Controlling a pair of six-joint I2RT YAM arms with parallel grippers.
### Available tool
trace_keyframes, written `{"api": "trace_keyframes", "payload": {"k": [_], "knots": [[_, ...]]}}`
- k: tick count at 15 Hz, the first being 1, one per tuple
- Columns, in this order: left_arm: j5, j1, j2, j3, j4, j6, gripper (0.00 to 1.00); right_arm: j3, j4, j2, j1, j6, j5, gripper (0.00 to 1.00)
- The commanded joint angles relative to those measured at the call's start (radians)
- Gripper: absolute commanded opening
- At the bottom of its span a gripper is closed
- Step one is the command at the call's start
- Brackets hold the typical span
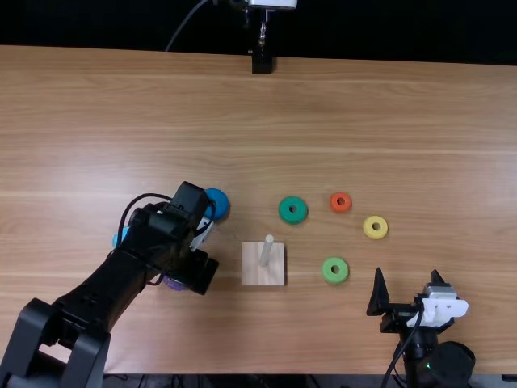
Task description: Build the Hanoi tower: stack the rings onto the peg from bottom to top in this color order: purple, dark blue, light blue, dark green, light green, yellow, orange.
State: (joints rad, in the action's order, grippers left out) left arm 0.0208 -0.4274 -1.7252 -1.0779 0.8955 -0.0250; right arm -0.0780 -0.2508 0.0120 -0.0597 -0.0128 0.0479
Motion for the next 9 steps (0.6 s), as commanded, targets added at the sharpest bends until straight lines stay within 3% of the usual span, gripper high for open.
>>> {"api": "trace_keyframes", "payload": {"k": [1,9], "knots": [[0.007,-0.011,-0.020,0.027,-0.003,0.029,1.00,0.067,-0.071,-0.012,-0.006,0.007,-0.002,1.00],[0.009,-0.017,-0.060,0.039,-0.005,0.031,1.00,0.067,-0.071,-0.012,-0.006,0.009,-0.002,1.00]]}}
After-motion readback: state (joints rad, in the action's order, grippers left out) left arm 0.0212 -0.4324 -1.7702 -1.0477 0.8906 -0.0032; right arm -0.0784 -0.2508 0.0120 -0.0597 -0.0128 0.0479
